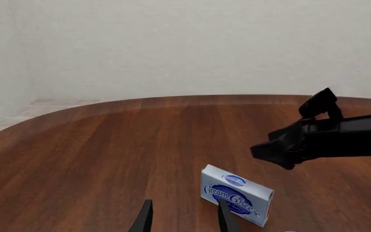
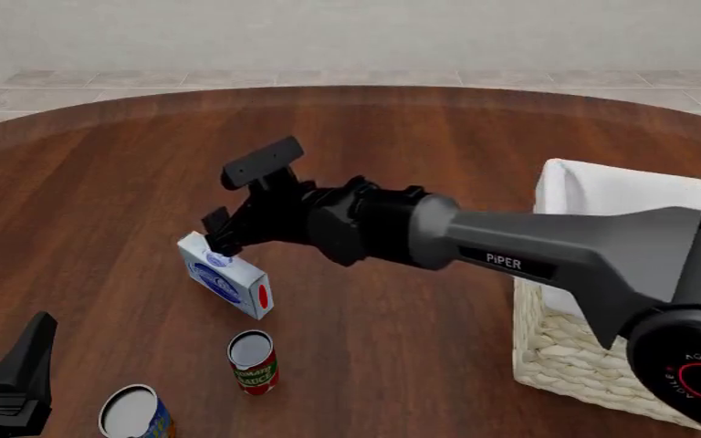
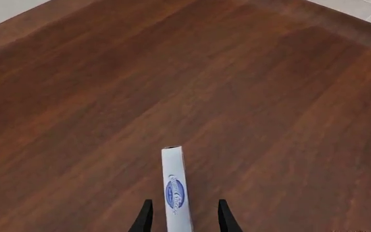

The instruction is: Pick up the cream cheese box, and put it in the basket.

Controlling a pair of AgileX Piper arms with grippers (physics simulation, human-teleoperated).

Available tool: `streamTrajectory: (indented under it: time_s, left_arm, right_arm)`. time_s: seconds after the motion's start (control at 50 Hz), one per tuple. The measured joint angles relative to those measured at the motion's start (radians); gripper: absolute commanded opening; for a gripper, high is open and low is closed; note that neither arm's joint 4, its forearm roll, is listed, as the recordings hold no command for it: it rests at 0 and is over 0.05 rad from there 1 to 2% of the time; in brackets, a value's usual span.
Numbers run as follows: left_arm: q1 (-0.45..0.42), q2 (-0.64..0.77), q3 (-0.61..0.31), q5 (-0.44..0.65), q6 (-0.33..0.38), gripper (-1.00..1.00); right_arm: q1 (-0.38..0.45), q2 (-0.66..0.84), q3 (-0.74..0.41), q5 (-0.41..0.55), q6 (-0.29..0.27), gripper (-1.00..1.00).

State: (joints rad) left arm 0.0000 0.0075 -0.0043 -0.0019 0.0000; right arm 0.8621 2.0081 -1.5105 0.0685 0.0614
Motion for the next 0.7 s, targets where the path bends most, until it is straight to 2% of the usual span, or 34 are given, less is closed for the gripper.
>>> streamTrajectory:
  time_s: [0.7]
  left_arm:
    - [0.000,0.000,0.000,0.000,0.000,1.00]
  right_arm:
    - [0.013,0.083,-0.053,0.023,0.009,1.00]
